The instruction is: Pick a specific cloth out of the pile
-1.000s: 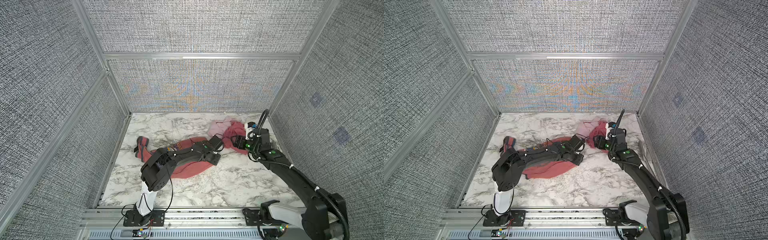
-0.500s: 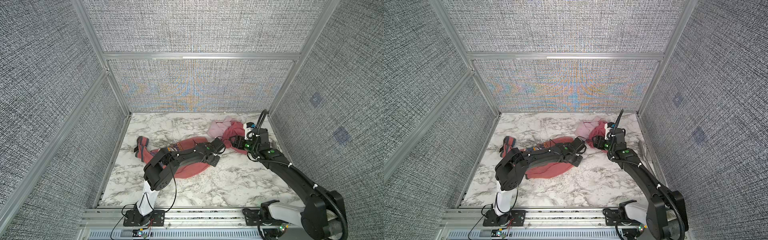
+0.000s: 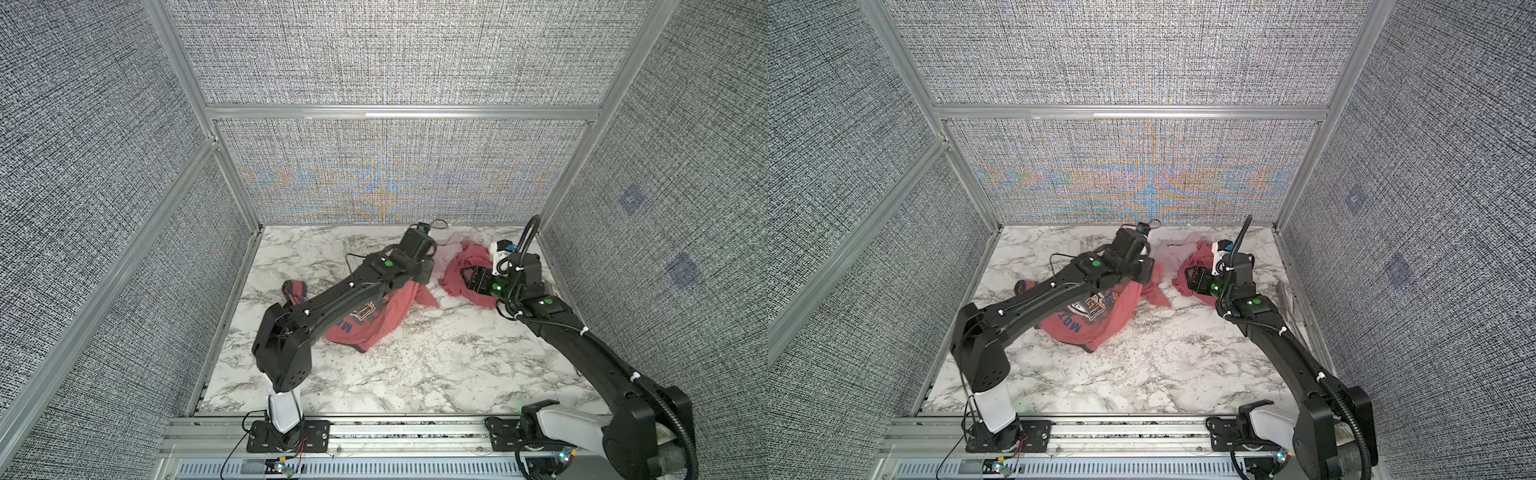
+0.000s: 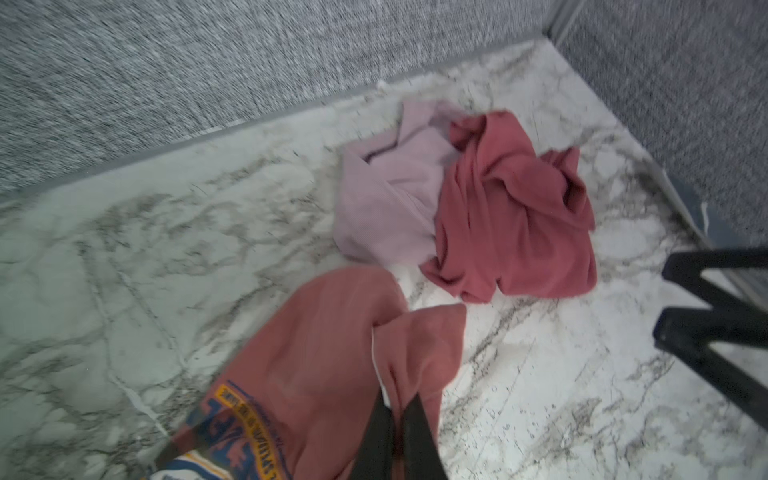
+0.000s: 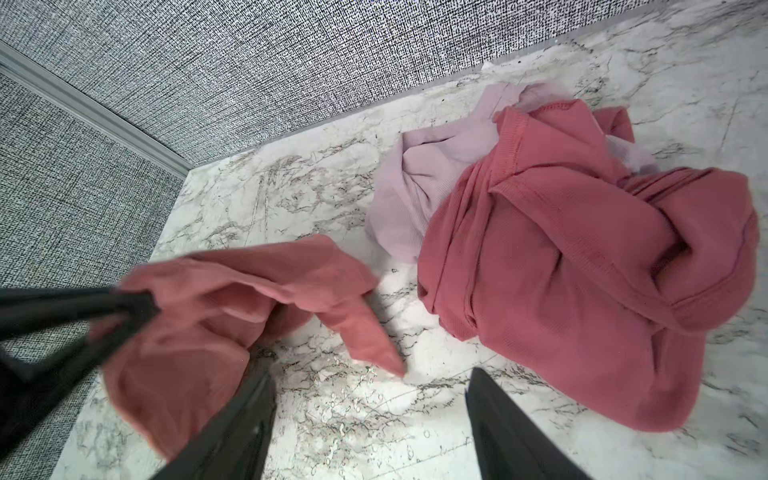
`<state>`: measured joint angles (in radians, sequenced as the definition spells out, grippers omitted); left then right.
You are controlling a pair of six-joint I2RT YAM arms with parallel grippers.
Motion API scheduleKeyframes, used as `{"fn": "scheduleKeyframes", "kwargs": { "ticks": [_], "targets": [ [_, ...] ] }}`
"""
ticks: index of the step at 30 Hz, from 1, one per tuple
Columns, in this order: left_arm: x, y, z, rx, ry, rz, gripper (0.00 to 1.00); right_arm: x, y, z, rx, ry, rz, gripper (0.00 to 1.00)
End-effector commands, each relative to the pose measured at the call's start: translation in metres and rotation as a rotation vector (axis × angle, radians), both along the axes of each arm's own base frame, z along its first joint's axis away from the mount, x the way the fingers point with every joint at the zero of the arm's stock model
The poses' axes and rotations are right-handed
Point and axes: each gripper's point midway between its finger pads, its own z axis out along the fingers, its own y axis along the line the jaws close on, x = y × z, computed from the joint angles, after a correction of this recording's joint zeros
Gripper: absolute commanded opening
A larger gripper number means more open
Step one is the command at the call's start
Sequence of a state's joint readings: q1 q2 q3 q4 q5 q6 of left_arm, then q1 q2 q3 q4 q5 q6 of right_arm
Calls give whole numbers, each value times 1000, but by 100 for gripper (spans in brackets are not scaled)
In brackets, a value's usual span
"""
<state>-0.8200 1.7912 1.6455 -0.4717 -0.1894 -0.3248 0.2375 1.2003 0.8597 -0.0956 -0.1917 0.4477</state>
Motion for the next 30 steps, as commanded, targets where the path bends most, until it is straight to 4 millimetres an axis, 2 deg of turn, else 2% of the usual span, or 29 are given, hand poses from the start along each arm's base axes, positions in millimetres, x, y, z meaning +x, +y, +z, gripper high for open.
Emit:
{"fn": "scheduleKeyframes", "kwargs": {
  "ticks": [1, 2, 6, 10, 14, 20, 22, 23, 24, 30],
  "targets": [
    [12, 30, 35, -48, -99, 80, 0, 4, 5, 11, 35, -26, 7, 74],
    [14, 44, 43, -54, -129, 112, 0, 4, 5, 11, 40, -27, 8, 74],
    [12, 99, 55, -74, -199, 216, 0, 6, 8, 13, 52, -29, 13, 74],
    [8, 169, 57, -111, -217, 364, 0, 10, 10, 16, 58, -32, 21, 74],
    [1, 237, 53, -132, -219, 511, 0, 15, 14, 19, 68, -38, 31, 74],
    [-5, 316, 32, -145, -177, 707, 0, 20, 19, 13, 81, -21, 49, 74],
    [-6, 336, 21, -155, -160, 765, 0, 21, 20, 9, 82, -13, 56, 74],
    [-6, 346, 14, -166, -150, 792, 0, 23, 21, 15, 85, -25, 60, 74],
    [-5, 353, 10, -179, -143, 811, 0, 25, 22, 21, 88, -39, 62, 74],
    [-5, 388, -24, -191, -92, 928, 0, 27, 24, 15, 80, -26, 73, 74]
  ]
}}
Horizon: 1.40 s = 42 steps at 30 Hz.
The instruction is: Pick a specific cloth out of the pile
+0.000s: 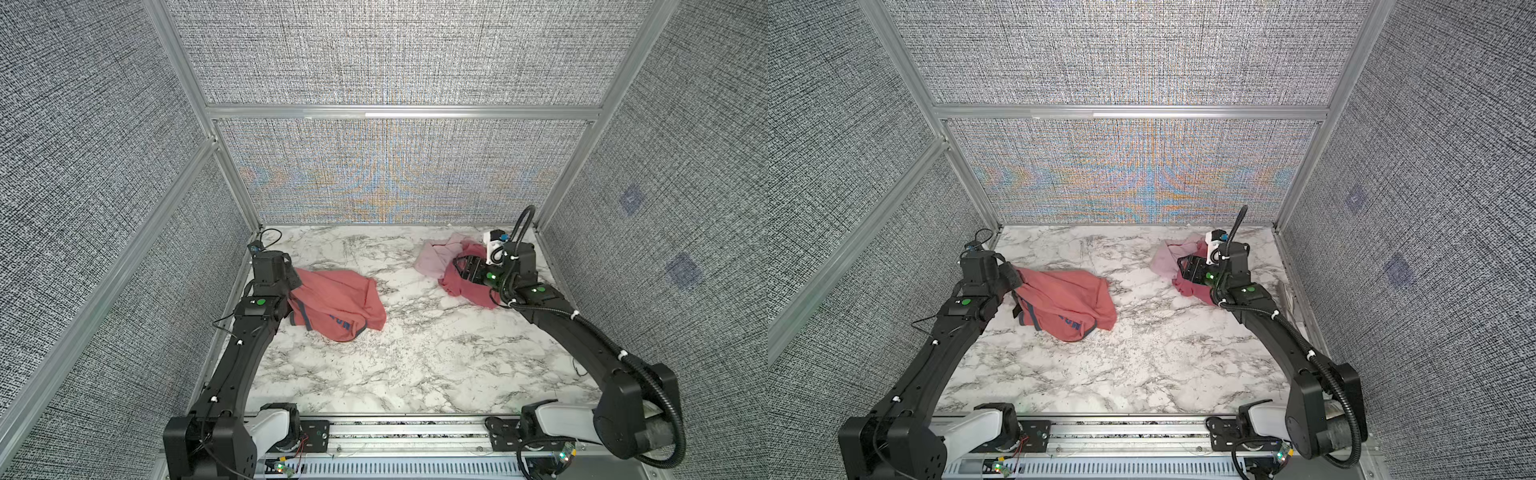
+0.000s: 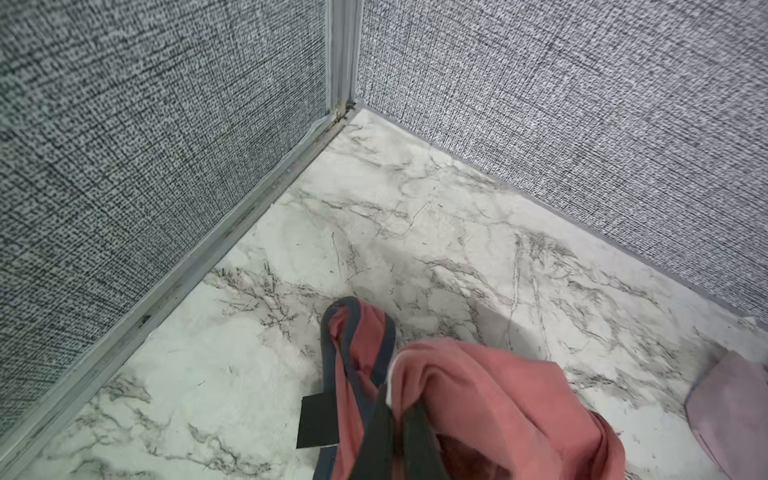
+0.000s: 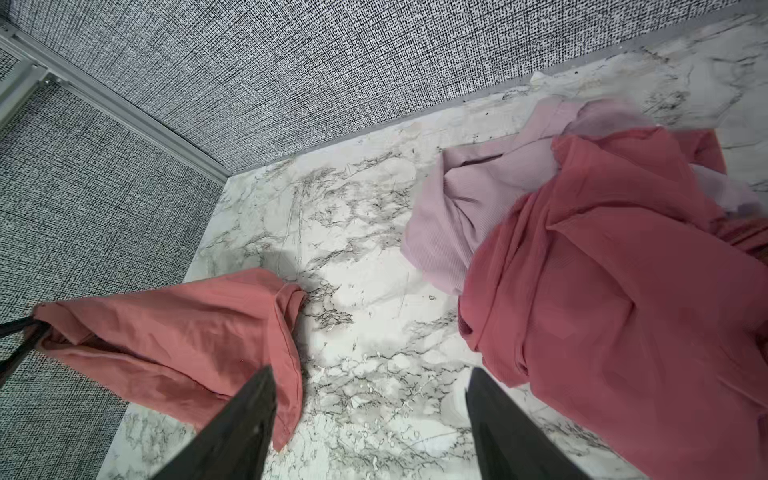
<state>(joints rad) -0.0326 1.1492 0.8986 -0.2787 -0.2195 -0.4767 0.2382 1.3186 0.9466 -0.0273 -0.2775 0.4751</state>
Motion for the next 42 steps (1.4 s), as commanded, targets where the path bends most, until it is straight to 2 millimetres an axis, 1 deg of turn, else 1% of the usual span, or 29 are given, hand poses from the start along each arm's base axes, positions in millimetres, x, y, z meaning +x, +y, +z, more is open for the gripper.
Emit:
{"fn": "scheduleKeyframes", "kwargs": {
  "ticks": [1, 4, 8, 11, 16, 17, 18, 19, 21, 22, 24, 27, 30, 33, 35, 37, 38, 40, 42],
  "targets": [
    [5, 12, -3, -35, -31, 50, 0, 1, 3, 4, 7, -11, 11, 74],
    [1, 25, -21, -54, -13, 93, 0, 2, 2, 2, 1, -8, 11, 74],
    [-5, 43, -55, -80, 41, 156, 0, 4, 4, 1, 3, -7, 14, 74],
    [-5, 45, -78, -106, 76, 160, 0, 5, 5, 0, 7, -3, 17, 74],
    [-4, 48, -107, -145, 129, 165, 0, 5, 5, 0, 10, 0, 20, 74],
    [-4, 48, -111, -157, 140, 160, 2, 5, 5, 1, 11, -1, 20, 74],
    [-5, 47, -114, -168, 152, 162, 28, 4, 5, 2, 11, -3, 19, 74],
    [-6, 47, -113, -176, 160, 170, 44, 4, 4, 2, 8, -3, 18, 74],
    [-8, 47, -103, -180, 166, 174, 54, 3, 3, 4, 3, -5, 13, 74],
    [-8, 46, -94, -171, 167, 158, 58, 2, 3, 5, 1, -6, 13, 74],
    [-7, 40, -77, -159, 146, 111, 59, 2, 2, 6, 0, -7, 11, 74],
    [-8, 25, -49, -115, 87, 40, 61, 1, 2, 7, 5, -11, 10, 74],
    [-10, -4, -27, -51, 54, -59, 61, 2, 3, 6, 14, -8, 9, 74],
    [-10, -53, -14, -24, 31, -212, 61, 2, 5, 5, 24, -3, 13, 74],
    [-11, -93, -13, -22, 31, -333, 61, 1, 5, 5, 27, -2, 16, 74],
    [-15, -134, -18, -28, 40, -456, 61, 1, 6, 4, 30, 0, 15, 74],
    [-17, -155, -24, -27, 55, -515, 61, 0, 6, 4, 34, 1, 18, 74],
    [-23, -190, -40, -9, 101, -623, 61, -1, 6, 3, 40, 0, 18, 74],
    [-29, -218, -60, 36, 165, -701, 61, -2, 7, 2, 42, 2, 18, 74]
  ]
}}
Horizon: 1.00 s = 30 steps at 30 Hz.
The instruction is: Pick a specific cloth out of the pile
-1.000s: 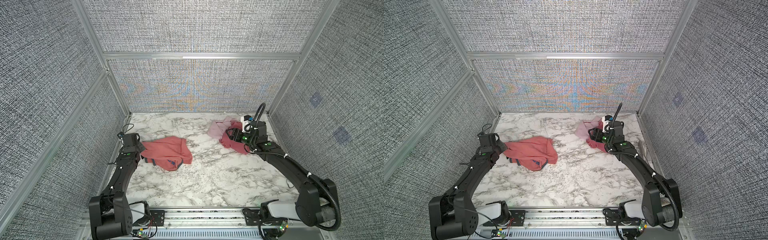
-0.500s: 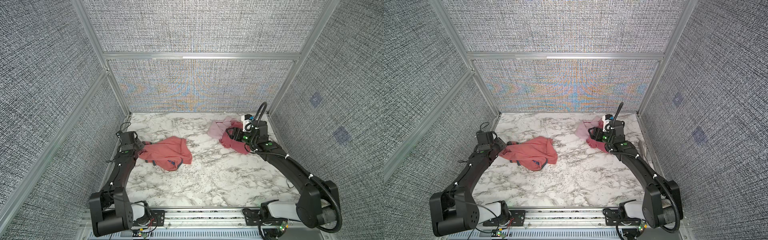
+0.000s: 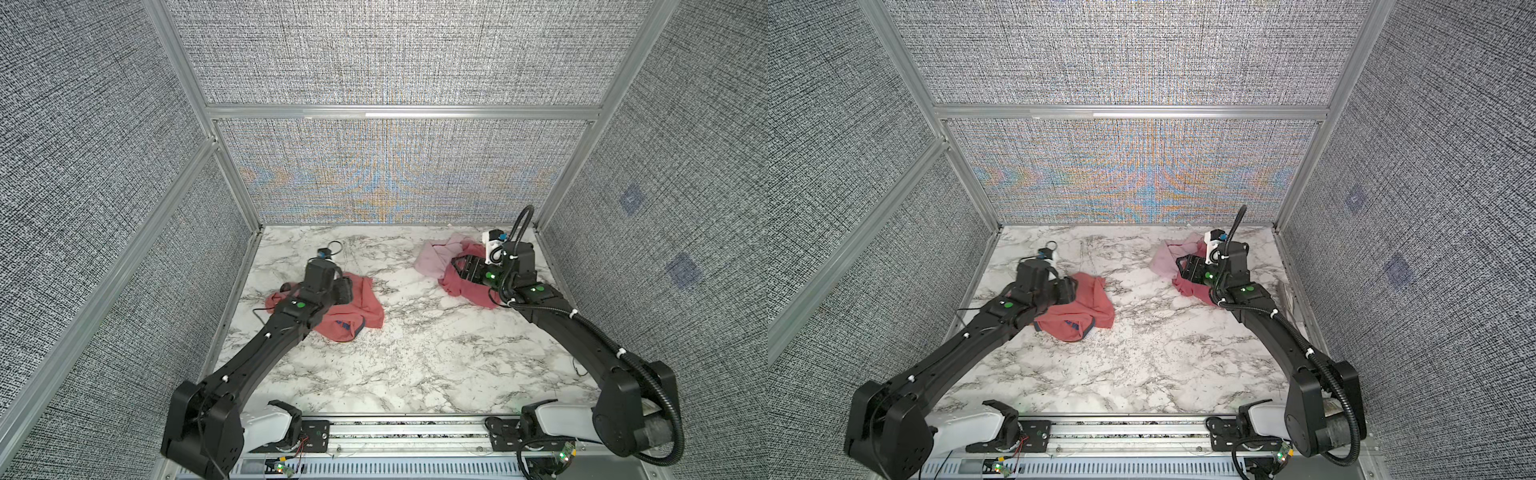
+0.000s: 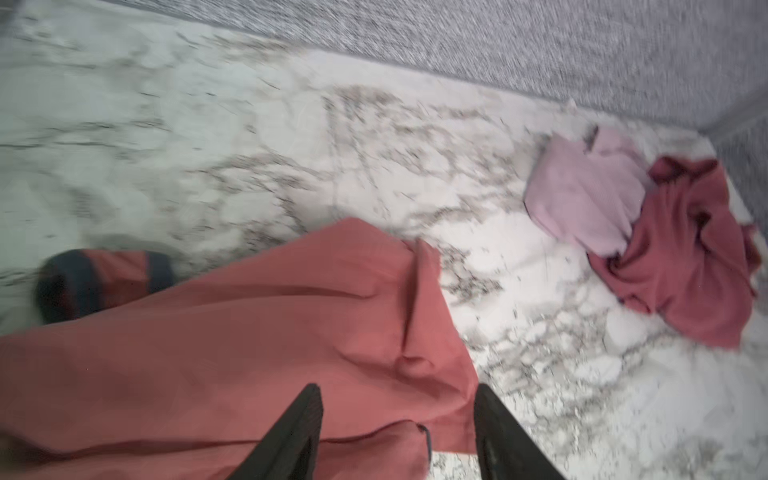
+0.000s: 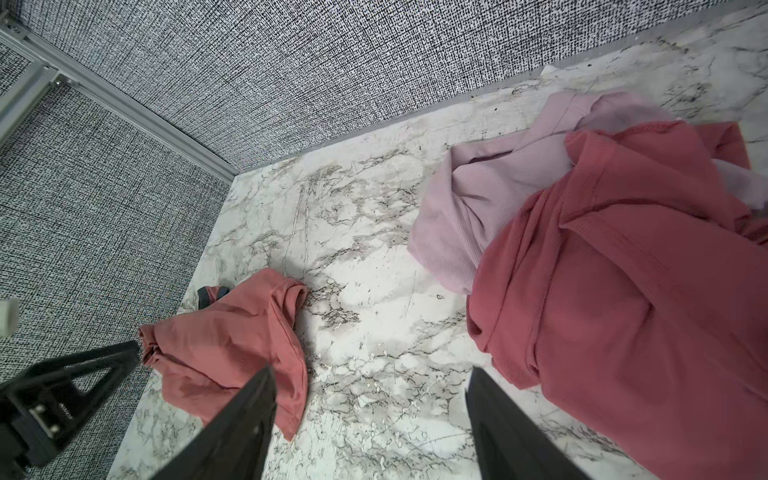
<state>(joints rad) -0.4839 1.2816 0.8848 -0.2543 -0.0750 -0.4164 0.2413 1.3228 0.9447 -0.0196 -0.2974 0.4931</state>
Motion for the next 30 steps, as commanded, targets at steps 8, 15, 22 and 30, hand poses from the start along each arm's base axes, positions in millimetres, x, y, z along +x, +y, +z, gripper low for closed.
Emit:
{"fn": "scheduleKeyframes", "kwargs": {
  "ticks": [8, 15, 22, 30],
  "targets": [
    [-16, -94, -75, 142, 164, -290, 61, -7, -2, 6, -6, -17, 1, 74],
    [-18, -101, -112, 230, 248, -309, 61, -11, -4, -8, -19, 8, 2, 74],
    [-19, -94, -135, 335, 293, -288, 57, -8, -3, -11, -18, 10, 3, 74],
    [-20, -80, -156, 449, 363, -222, 51, -6, -3, -17, -20, 20, 2, 74]
  ]
}}
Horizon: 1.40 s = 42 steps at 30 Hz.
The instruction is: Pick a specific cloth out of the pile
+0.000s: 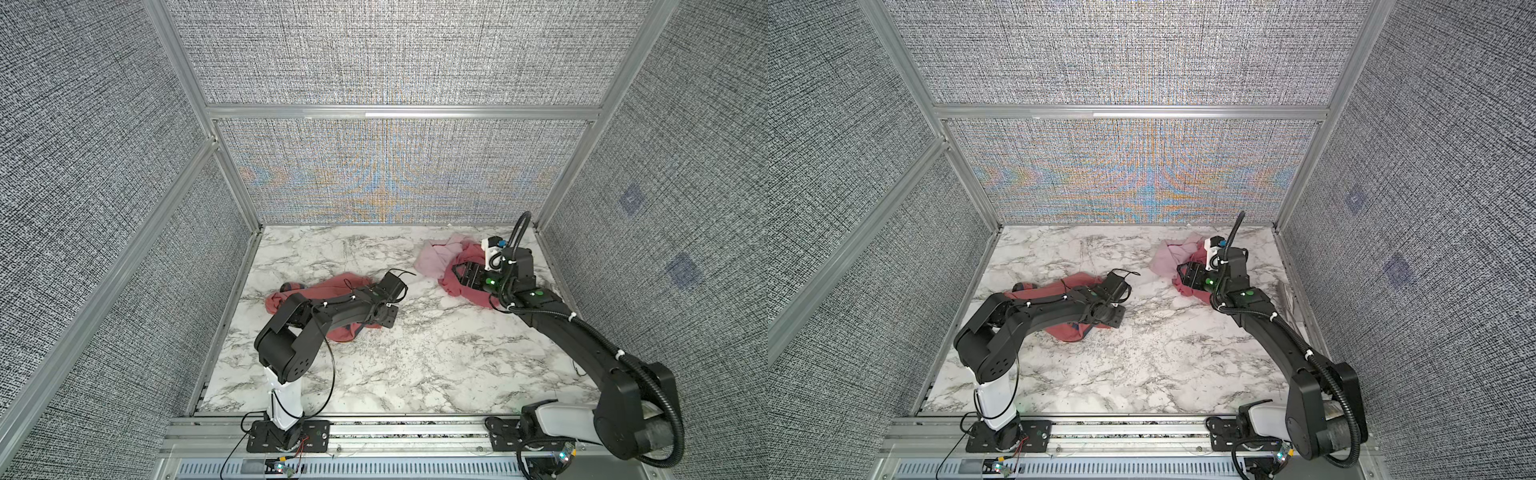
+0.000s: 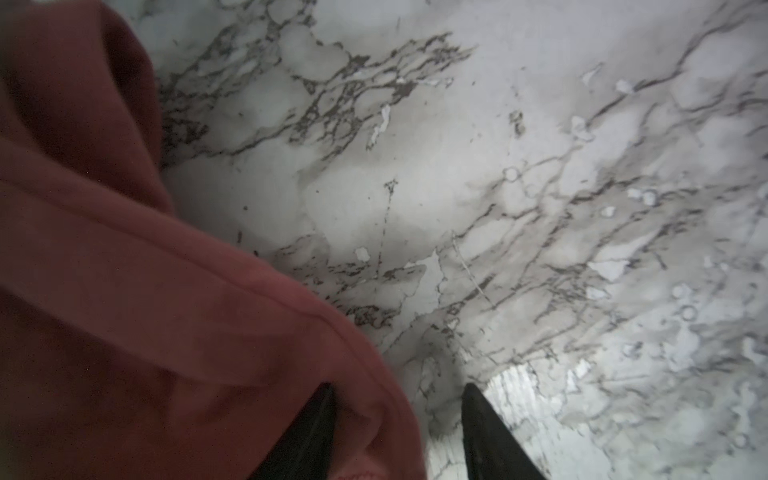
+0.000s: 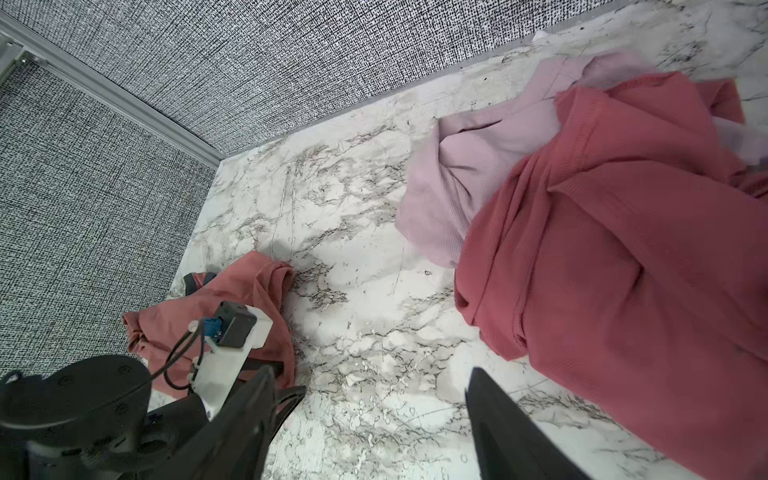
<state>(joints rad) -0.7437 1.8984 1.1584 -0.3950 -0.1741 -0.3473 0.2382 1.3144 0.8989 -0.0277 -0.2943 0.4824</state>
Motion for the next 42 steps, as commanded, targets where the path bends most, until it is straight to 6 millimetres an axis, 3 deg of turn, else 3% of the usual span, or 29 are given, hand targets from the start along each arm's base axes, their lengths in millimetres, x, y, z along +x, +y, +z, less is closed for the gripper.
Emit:
{"fn": "scheduleKeyframes", "kwargs": {
  "ticks": [1, 4, 8, 9, 12, 14, 19, 23, 28, 32, 37, 42],
  "targets": [
    [-4, 11, -8, 75, 20, 19, 50, 3, 1, 3, 1, -19, 2, 74],
    [-6, 9, -12, 73, 27, 16, 41, 4, 1, 4, 4, -21, 3, 74],
    [-4, 9, -11, 74, 19, 22, 4, 3, 1, 4, 5, -20, 1, 74],
    [-2, 7, -7, 65, 11, 21, 0, 3, 1, 5, 6, -20, 1, 74],
    [5, 1, 10, 27, -27, 31, 0, 3, 1, 6, 9, -22, -1, 74],
    [12, -5, 28, -4, -66, 38, 0, 4, 1, 8, 13, -24, -2, 74],
    [38, -20, 104, -103, -216, 43, 0, 4, 2, 12, 24, -27, -3, 74],
    [54, -10, 157, -173, -317, 82, 0, 3, 3, 14, 31, -30, -1, 74],
    [69, 36, 199, -292, -378, 176, 0, 4, 3, 15, 37, -32, 0, 74],
    [67, 89, 213, -278, -459, 282, 0, 5, 6, 17, 49, -32, 7, 74],
    [51, 156, 214, -253, -524, 414, 0, 6, 7, 13, 54, -23, 9, 74],
    [30, 221, 187, -227, -514, 586, 0, 9, 11, 9, 67, -14, 20, 74]
  ]
}}
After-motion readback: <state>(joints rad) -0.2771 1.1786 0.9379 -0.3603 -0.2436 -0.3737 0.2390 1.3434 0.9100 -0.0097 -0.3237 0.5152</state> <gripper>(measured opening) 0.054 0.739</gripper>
